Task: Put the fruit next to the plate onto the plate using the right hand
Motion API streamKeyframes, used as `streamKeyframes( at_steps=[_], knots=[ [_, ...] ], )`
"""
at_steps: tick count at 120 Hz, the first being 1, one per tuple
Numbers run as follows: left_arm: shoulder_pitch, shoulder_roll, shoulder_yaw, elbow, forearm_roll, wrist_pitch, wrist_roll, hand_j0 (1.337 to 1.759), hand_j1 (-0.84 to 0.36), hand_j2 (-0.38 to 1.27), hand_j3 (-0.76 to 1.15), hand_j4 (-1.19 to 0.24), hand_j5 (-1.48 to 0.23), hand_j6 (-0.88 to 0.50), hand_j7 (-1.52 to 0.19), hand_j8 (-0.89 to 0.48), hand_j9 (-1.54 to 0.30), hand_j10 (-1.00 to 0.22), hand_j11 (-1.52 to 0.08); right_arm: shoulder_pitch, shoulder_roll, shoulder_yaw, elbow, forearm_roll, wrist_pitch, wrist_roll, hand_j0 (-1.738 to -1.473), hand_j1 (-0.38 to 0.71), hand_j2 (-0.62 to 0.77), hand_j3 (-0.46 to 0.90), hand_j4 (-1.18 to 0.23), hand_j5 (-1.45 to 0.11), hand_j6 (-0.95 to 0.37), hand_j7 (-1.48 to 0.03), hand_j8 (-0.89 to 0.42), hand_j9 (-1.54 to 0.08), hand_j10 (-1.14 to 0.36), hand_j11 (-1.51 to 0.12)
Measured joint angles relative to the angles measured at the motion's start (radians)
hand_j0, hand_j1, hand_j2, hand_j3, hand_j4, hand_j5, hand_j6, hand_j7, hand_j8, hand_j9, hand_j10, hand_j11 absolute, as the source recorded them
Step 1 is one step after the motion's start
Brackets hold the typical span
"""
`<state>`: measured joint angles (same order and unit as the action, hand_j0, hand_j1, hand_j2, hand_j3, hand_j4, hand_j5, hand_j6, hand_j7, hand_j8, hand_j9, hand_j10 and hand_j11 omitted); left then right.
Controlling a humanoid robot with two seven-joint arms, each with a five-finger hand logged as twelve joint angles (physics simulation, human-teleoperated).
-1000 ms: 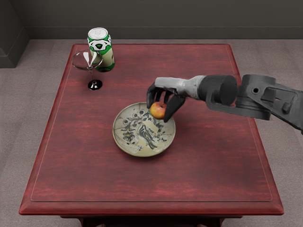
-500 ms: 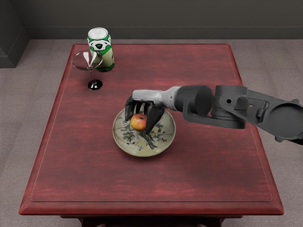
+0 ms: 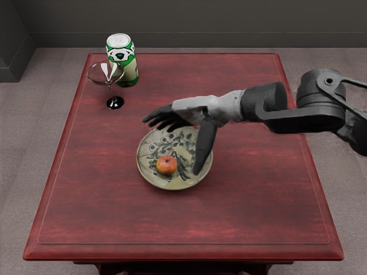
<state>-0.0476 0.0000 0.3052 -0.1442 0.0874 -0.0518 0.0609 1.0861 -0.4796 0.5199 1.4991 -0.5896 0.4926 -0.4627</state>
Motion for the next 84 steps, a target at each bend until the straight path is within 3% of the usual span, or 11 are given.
streamKeyframes(
  at_steps=[17, 37, 84],
  knots=[
    [0.000, 0.000, 0.000, 0.000, 0.000, 0.000, 0.000, 1.658, 0.06, 0.05, 0.00, -0.24, -0.32, -0.24, -0.32, -0.24, -0.32, -0.24, -0.32, -0.016, -0.134, 0.052, -0.038, 0.324, 0.088, 0.012, -1.658, -0.26, 0.00, 0.00, -0.08, -0.10, -0.07, -0.10, -0.07, -0.10, -0.08, -0.10],
    [0.000, 0.000, 0.000, 0.000, 0.000, 0.000, 0.000, 1.658, 0.06, 0.05, 0.00, -0.24, -0.32, -0.24, -0.32, -0.24, -0.32, -0.24, -0.32, -0.075, -0.249, 0.082, -0.133, 0.534, 0.112, 0.065, -1.658, -0.29, 0.00, 0.00, -0.06, -0.07, -0.05, -0.07, -0.05, -0.07, -0.06, -0.07],
    [0.000, 0.000, 0.000, 0.000, 0.000, 0.000, 0.000, 1.658, 0.06, 0.05, 0.00, -0.24, -0.32, -0.24, -0.32, -0.24, -0.32, -0.24, -0.32, -0.235, -0.440, 0.089, -0.229, 0.696, 0.119, 0.077, -1.658, -0.30, -0.01, 0.00, -0.04, -0.05, -0.04, -0.05, -0.04, -0.05, -0.04, -0.05]
  ],
)
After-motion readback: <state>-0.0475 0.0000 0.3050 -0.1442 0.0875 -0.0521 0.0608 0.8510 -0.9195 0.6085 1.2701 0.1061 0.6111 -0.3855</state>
